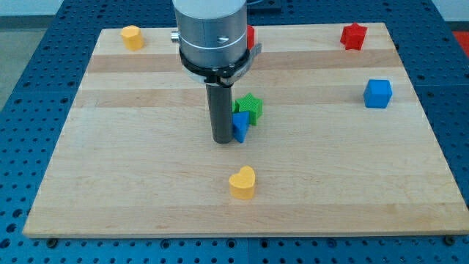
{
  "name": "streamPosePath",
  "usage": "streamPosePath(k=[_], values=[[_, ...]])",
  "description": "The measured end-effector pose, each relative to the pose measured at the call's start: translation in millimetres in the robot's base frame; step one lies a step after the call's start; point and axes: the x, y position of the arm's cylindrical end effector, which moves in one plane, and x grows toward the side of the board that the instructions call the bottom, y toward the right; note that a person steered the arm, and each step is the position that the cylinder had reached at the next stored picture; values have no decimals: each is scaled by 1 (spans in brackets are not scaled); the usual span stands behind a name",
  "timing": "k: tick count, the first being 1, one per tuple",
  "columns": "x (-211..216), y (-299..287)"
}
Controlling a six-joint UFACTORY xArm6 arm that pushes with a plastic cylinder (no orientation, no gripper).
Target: Move the yellow hexagon closer to the green circle
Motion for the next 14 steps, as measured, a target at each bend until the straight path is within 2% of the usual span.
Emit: streamPosePath(k=[1, 2, 4, 5, 7, 9, 10, 13, 14], values=[[3, -44], [3, -112], [-80, -212], [-123, -231], [-209, -231], [-271, -230], [-282, -215], [-215, -183], [-211, -148]])
